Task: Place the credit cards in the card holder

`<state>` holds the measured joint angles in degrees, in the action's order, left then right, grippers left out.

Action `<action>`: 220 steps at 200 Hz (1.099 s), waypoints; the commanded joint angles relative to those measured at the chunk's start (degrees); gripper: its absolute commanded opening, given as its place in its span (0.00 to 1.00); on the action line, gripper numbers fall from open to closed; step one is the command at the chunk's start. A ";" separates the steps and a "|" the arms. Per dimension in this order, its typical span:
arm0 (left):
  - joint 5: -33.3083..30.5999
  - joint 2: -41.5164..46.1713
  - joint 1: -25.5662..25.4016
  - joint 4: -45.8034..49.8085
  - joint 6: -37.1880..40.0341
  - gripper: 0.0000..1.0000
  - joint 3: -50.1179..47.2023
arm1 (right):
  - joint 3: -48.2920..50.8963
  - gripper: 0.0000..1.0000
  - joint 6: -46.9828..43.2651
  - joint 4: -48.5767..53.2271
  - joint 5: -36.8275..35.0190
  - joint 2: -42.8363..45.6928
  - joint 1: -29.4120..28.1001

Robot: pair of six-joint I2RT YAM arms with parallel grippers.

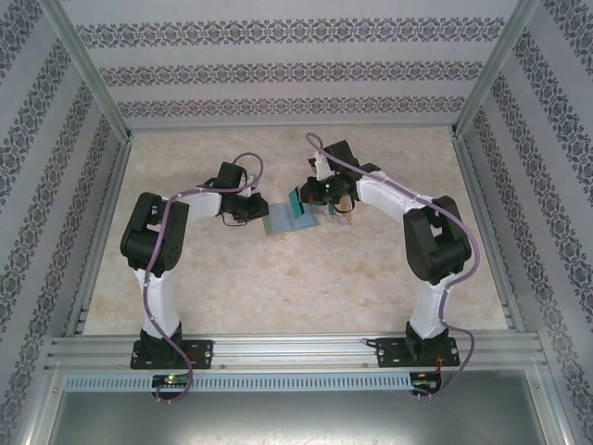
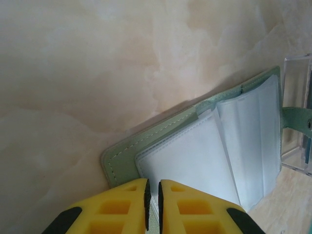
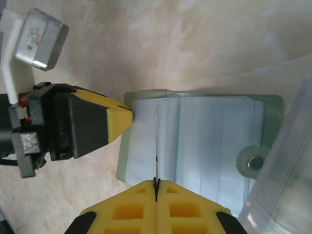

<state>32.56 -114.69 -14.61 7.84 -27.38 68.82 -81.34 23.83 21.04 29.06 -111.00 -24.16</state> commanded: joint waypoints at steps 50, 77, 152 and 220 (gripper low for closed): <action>-0.34 1.26 -0.51 3.06 0.48 0.18 0.88 | -6.88 0.00 -2.39 4.63 -0.22 -7.16 -0.54; -0.37 1.30 -0.59 3.17 0.31 0.18 0.97 | -6.92 0.00 -2.93 5.24 0.77 -8.48 -0.45; -1.65 1.53 -0.57 5.86 1.22 0.23 2.40 | -6.38 0.00 0.67 2.28 6.74 -11.40 -1.13; -4.85 5.05 -0.25 7.43 0.75 0.24 1.05 | -4.78 0.00 5.71 -2.16 7.77 -11.53 -2.95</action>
<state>29.74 -112.49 -14.61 13.17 -27.33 70.28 -86.85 26.89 21.41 35.48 -121.10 -26.02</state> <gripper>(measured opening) 0.238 0.041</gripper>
